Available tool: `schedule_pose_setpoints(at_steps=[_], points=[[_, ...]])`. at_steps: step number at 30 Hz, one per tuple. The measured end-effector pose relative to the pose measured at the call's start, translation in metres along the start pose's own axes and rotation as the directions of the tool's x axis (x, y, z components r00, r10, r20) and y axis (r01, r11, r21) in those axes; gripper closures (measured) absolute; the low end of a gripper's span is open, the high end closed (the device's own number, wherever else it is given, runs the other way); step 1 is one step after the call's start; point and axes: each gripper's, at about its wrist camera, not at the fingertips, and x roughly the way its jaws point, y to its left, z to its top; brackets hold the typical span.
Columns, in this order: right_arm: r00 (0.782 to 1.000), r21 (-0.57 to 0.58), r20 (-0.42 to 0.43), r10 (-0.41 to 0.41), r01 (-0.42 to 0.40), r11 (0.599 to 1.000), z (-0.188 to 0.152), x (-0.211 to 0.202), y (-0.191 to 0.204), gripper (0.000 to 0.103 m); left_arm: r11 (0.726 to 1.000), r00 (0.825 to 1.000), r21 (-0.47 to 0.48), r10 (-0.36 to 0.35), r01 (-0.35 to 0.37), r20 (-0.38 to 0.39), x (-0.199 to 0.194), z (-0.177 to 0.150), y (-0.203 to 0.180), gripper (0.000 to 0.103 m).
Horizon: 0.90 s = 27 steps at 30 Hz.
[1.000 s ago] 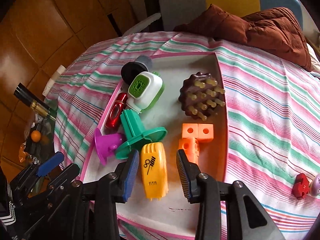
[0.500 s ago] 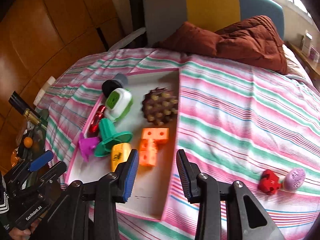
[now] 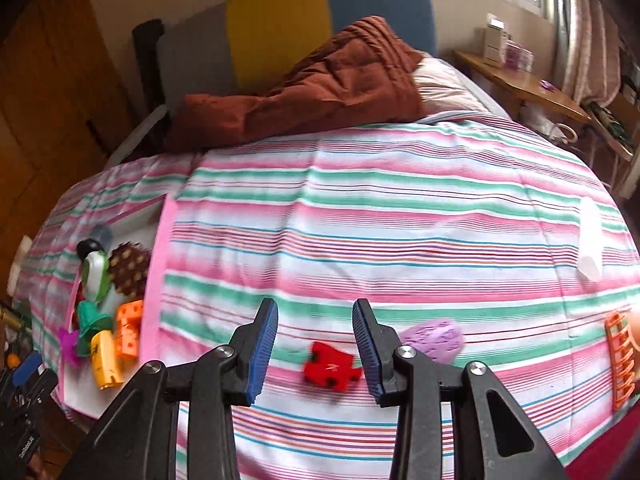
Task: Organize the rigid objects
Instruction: 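Move the right gripper back over the red puzzle piece and purple egg, then grasp the red K puzzle piece with the left gripper while the right grasps the purple egg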
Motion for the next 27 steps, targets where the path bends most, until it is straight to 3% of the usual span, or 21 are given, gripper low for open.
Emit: schedule_pose_setpoints(at_steps=[5,7,9,11,17,21,24,27], points=[[0.996,0.189,0.031,-0.078,0.071,0.979,-0.001,-0.003,-0.069,0.064,0.997,0.999,0.068,-0.037,0.037,0.001,0.005,0.011,-0.03,0.045],[0.996,0.308,0.029,-0.079,0.067,0.949,-0.007,-0.002,-0.097,0.064,0.994,0.999,0.095,-0.052,0.052,-0.006,0.01,0.015,-0.042,0.045],[0.999,0.431,0.042,-0.03,0.009,0.902,-0.009,-0.003,-0.119,0.064,0.991,0.998,0.115,-0.067,0.068,-0.013,0.014,0.019,-0.054,0.045],[0.996,0.485,0.073,-0.044,0.003,0.874,-0.011,-0.008,-0.129,0.064,0.986,0.996,0.138,-0.088,0.091,-0.024,0.02,0.022,-0.067,0.045],[0.995,0.501,0.098,-0.006,-0.044,0.864,-0.011,-0.014,-0.131,0.063,0.963,0.985,0.208,-0.158,0.169,-0.069,0.04,0.029,-0.11,0.045],[0.995,0.51,0.098,0.025,-0.072,0.857,-0.013,-0.013,-0.133,0.062,0.932,0.972,0.28,-0.205,0.23,-0.119,0.057,0.028,-0.143,0.045],[0.995,0.519,0.086,0.048,-0.086,0.85,-0.014,-0.009,-0.133,0.061,0.909,0.951,0.297,-0.243,0.292,-0.189,0.074,0.027,-0.168,0.044],[0.996,0.52,0.07,0.061,-0.089,0.85,-0.014,-0.005,-0.132,0.06,0.904,0.933,0.269,-0.274,0.333,-0.234,0.089,0.03,-0.185,0.035]])
